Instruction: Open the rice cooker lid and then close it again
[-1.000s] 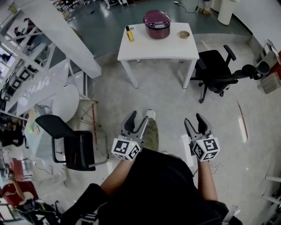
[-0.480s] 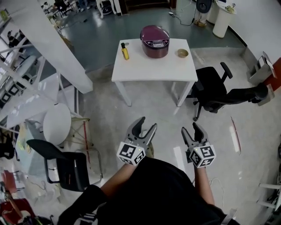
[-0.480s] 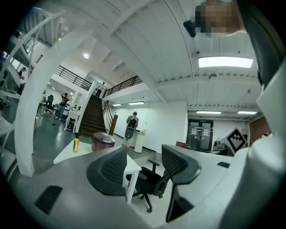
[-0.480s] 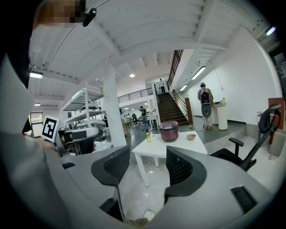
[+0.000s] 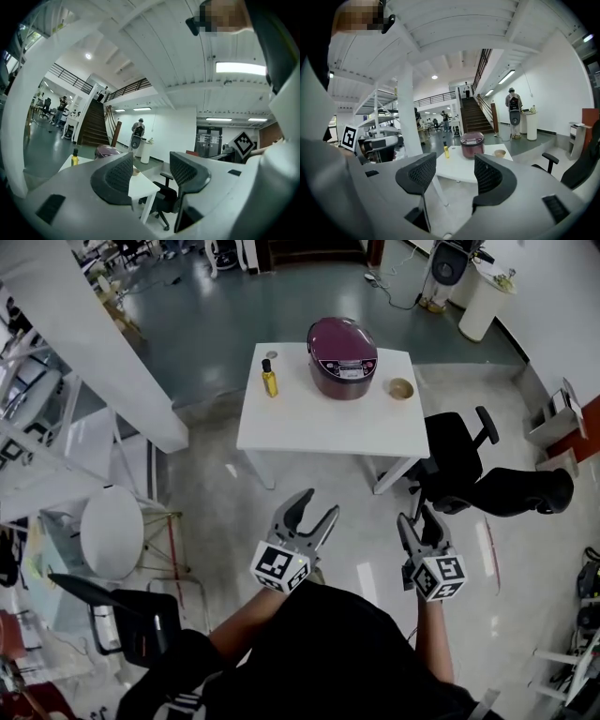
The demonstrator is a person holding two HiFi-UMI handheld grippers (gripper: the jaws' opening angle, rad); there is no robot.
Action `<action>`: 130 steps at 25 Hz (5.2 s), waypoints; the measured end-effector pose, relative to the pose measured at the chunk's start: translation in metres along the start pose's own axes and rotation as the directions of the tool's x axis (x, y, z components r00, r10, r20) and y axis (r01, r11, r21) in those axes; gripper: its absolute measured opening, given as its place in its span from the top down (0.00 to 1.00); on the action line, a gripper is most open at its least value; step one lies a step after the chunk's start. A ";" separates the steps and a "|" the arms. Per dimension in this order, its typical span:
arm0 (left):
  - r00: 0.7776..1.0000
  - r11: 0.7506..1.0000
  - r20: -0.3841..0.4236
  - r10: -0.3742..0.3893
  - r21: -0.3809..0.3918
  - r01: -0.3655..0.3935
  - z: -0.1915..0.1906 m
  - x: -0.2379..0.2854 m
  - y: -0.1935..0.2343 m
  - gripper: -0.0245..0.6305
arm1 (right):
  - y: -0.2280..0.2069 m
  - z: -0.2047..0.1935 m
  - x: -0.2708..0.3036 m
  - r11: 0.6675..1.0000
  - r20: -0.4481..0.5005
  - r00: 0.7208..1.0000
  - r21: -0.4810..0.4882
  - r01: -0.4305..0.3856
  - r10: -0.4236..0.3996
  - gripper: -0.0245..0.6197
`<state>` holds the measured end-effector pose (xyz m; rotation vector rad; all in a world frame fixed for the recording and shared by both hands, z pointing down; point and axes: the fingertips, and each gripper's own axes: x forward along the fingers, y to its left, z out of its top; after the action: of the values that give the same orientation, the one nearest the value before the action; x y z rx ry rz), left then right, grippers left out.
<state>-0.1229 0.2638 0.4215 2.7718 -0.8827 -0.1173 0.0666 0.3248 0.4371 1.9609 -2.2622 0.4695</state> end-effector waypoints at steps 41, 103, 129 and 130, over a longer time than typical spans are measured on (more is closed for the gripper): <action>0.978 0.978 -0.084 0.193 -0.068 -0.199 -0.009 0.165 0.202 0.61 | -0.057 0.067 0.302 0.973 -0.106 0.970 -0.046 -0.225 0.220 0.62; 0.994 0.990 -0.052 0.099 -0.093 -0.103 0.019 0.348 0.332 0.61 | -0.127 0.012 0.565 0.960 -0.472 0.871 -0.152 -0.236 0.139 0.96; 0.998 0.991 -0.038 0.057 -0.120 -0.061 0.015 0.332 0.343 0.61 | -0.128 0.001 0.566 0.959 -0.500 0.866 -0.244 -0.147 0.006 0.96; 0.998 0.991 -0.039 0.056 -0.118 -0.061 0.016 0.330 0.342 0.61 | -0.128 0.001 0.566 0.960 -0.505 0.863 -0.238 -0.150 0.009 0.96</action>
<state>-0.0474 -0.2011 0.4866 2.6272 -0.9162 -0.1064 0.1027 -0.2259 0.6165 1.4113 -1.9531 0.5649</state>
